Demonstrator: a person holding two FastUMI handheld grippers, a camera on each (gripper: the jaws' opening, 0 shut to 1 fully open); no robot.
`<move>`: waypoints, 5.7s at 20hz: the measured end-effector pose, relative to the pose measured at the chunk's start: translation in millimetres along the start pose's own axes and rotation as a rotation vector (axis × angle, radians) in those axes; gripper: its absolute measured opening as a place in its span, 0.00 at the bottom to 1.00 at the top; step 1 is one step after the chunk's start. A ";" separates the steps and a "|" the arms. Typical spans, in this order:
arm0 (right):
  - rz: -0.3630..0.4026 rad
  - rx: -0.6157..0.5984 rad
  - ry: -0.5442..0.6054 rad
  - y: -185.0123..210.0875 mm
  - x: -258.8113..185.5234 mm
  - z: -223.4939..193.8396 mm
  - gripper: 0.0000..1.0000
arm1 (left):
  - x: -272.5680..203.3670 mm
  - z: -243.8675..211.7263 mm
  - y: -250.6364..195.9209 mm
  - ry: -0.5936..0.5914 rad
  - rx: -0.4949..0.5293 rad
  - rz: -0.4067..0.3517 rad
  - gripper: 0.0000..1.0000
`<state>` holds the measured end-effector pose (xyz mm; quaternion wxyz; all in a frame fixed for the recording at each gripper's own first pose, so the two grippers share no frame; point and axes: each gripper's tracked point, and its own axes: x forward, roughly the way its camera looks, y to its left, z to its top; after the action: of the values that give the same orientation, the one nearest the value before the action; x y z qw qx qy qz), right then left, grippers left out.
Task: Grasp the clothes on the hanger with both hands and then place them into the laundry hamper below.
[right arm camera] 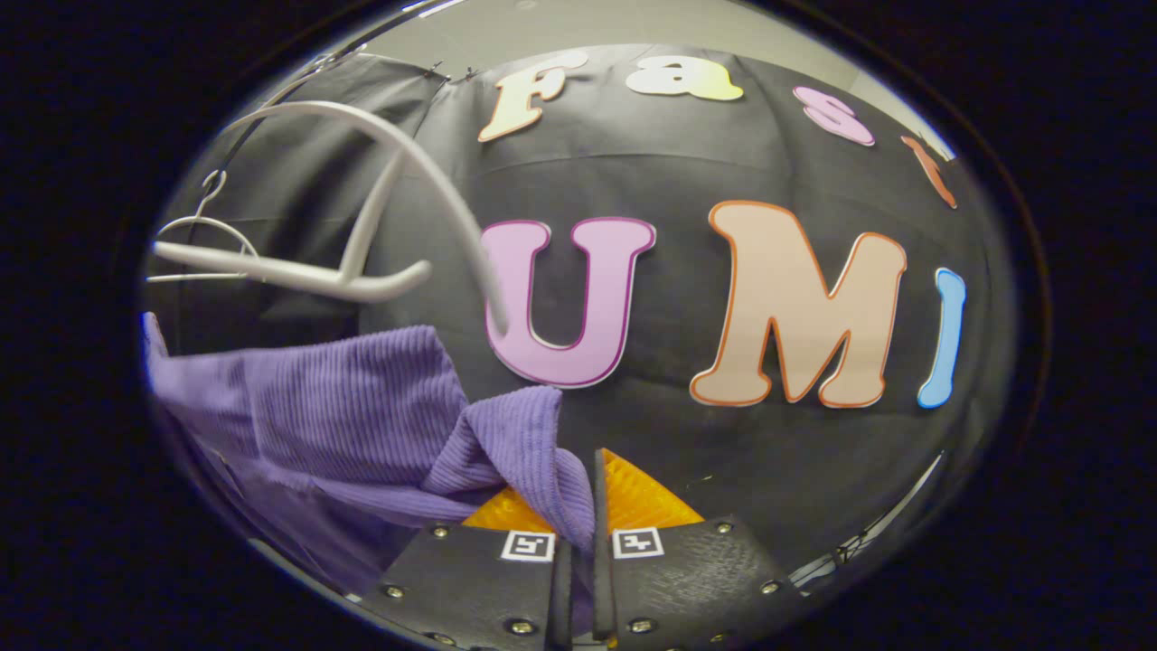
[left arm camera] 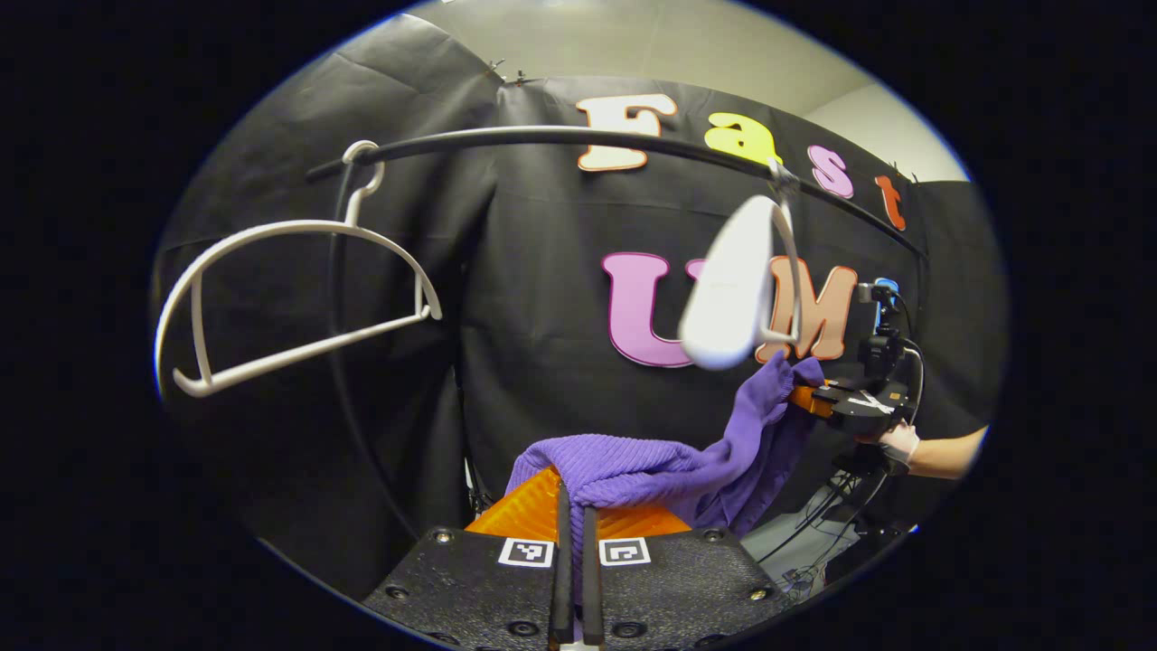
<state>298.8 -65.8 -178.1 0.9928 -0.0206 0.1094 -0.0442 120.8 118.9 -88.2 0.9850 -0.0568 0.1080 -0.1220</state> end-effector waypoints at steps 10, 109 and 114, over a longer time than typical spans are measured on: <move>0.193 -0.021 0.072 85.8 -44.5 -34.5 0.09 | 23.5 -58.1 -65.4 0.076 -0.031 -0.071 0.04; 0.066 0.081 -0.258 18.3 -278.3 131.8 0.97 | -38.3 81.7 -212.9 -0.285 0.049 -0.101 0.94; 0.052 0.084 -0.263 16.5 -279.1 132.7 0.98 | -39.2 85.7 -213.2 -0.295 0.062 -0.102 0.94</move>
<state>57.9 -19.4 10.6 0.9994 0.0184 -0.0231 -0.0202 54.5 -69.3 32.2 0.9840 -0.0491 -0.0448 -0.1654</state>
